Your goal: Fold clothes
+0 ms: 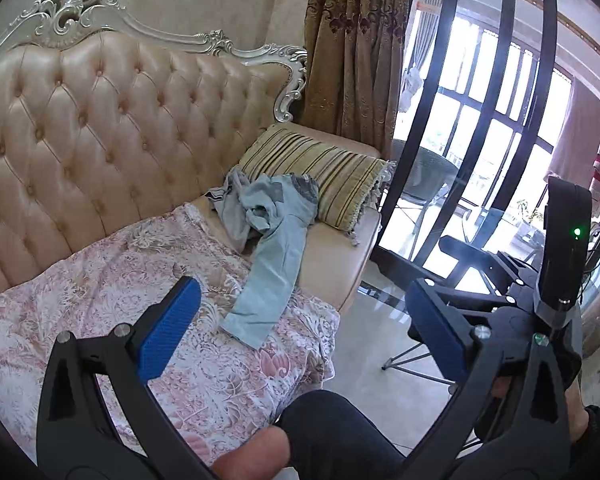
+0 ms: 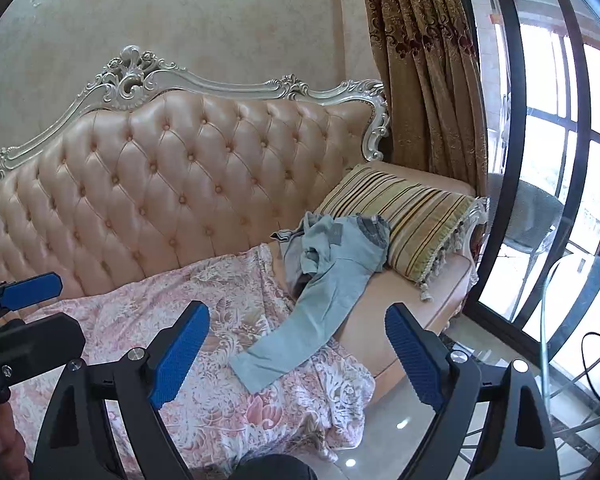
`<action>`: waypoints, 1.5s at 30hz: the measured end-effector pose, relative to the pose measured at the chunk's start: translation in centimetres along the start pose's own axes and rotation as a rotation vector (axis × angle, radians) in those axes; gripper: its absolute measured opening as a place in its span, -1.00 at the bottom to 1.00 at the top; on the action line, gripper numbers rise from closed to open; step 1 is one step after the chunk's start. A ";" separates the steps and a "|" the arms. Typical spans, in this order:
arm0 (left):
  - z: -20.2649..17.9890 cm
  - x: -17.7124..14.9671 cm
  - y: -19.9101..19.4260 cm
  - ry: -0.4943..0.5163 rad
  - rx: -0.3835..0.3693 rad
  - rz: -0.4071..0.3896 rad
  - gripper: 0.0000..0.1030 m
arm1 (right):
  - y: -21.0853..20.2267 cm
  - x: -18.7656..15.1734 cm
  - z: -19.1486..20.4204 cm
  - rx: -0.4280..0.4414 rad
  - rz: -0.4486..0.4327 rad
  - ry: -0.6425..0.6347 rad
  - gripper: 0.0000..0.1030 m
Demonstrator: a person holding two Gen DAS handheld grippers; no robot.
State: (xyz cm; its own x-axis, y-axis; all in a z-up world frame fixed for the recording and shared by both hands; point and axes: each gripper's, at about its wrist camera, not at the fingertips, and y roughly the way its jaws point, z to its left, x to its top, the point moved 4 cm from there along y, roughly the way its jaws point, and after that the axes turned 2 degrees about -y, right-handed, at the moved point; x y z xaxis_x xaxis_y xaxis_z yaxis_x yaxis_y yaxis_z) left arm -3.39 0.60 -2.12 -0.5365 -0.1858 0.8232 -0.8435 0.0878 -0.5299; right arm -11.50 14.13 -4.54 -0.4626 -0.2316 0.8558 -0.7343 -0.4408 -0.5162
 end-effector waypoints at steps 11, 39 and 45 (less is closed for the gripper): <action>0.1 -0.1 0.5 -0.032 -0.004 -0.007 0.99 | 0.3 0.2 0.4 -0.004 -0.006 -0.015 0.76; 0.2 0.2 -0.1 -0.022 0.006 -0.012 0.99 | -0.6 -0.1 0.0 0.009 -0.034 -0.007 0.76; 0.3 0.1 -0.1 -0.026 0.005 -0.007 0.99 | -0.5 -0.1 0.1 0.013 -0.033 -0.007 0.76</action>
State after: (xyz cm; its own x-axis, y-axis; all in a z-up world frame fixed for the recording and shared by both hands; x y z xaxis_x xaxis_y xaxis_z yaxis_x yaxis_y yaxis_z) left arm -3.32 0.30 -2.03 -0.5295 -0.2120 0.8214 -0.8471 0.0810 -0.5252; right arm -10.99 14.33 -4.38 -0.4342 -0.2229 0.8728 -0.7427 -0.4597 -0.4869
